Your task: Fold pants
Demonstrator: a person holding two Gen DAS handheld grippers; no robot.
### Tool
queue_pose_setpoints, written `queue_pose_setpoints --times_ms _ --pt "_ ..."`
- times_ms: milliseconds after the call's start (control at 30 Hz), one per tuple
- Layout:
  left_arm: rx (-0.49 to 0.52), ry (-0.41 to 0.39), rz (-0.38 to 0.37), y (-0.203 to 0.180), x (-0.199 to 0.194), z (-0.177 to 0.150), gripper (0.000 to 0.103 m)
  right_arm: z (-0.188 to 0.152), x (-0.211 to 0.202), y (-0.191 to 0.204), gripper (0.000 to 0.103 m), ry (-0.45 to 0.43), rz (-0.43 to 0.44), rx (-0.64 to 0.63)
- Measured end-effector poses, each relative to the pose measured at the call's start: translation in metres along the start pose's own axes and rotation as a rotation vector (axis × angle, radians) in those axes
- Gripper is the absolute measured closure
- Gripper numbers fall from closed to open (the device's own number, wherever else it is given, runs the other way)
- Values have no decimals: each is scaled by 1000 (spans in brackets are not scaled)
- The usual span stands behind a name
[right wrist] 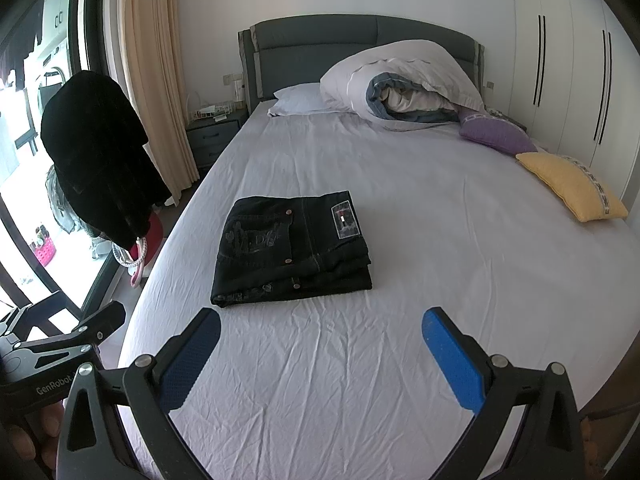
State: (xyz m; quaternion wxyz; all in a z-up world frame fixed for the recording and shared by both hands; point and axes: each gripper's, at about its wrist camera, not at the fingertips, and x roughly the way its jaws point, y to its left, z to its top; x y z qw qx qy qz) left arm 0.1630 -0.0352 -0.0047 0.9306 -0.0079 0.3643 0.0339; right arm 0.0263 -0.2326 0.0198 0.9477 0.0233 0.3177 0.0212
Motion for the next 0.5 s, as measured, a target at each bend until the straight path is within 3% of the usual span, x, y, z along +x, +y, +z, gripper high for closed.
queue_pose_setpoints --times_ms 500 --pt "-12 29 -25 6 2 -3 0 -7 -4 -3 0 6 6 1"
